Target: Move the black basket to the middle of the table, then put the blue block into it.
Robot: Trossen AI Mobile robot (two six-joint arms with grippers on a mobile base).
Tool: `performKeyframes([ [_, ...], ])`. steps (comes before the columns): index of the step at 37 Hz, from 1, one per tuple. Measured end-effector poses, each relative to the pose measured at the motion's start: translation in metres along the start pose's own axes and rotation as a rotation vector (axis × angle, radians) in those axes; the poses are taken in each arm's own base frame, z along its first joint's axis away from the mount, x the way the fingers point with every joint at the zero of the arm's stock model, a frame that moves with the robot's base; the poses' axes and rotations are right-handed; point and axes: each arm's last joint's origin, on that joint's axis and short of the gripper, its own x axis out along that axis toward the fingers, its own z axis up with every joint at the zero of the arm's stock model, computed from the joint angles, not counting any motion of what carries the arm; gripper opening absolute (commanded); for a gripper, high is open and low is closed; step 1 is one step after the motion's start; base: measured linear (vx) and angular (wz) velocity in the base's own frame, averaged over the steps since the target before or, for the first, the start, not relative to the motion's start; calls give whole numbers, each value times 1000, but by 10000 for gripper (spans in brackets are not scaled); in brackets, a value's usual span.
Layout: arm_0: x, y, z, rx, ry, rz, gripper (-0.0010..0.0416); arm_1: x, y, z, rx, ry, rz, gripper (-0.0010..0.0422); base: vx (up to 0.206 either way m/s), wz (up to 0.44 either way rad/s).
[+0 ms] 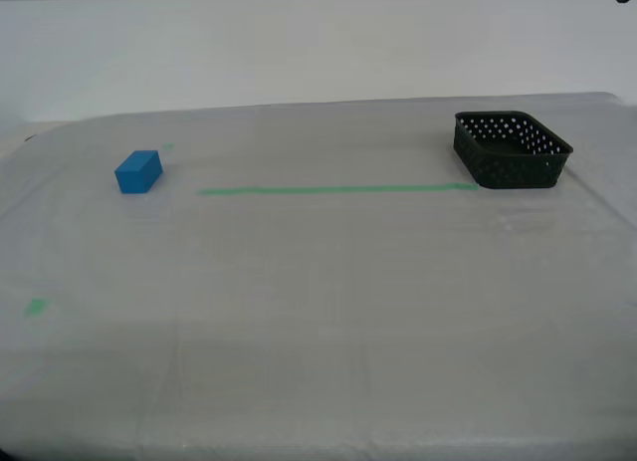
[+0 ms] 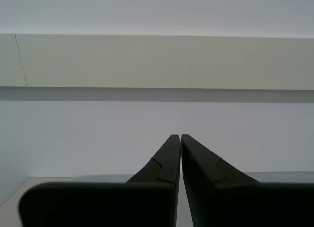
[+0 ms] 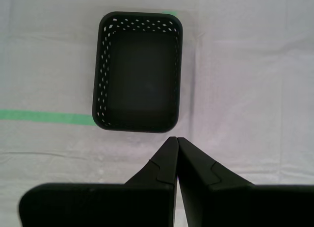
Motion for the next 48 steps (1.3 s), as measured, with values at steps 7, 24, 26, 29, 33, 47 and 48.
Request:
performKeyframes([
  [7, 12, -5, 11, -4, 41, 7, -1, 0, 0, 0, 0, 0, 0, 0, 0, 0],
  [24, 42, -12, 41, 6, 108, 64, -1, 0, 0, 0, 0, 0, 0, 0, 0, 0],
  [26, 45, -13, 45, 7, 113, 64, -1, 0, 0, 0, 0, 0, 0, 0, 0, 0],
  [29, 49, -14, 51, 5, 102, 52, 0, 0, 0, 0, 0, 0, 0, 0, 0, 0],
  [33, 52, -15, 57, 2, 88, 23, 0, 0, 0, 0, 0, 0, 0, 0, 0, 0],
  [47, 72, -18, 59, -13, 108, 5, 0, 0, 0, 0, 0, 2, 0, 0, 0, 0],
  [48, 74, -18, 58, -17, 118, 6, 0, 0, 0, 0, 0, 2, 0, 0, 0, 0],
])
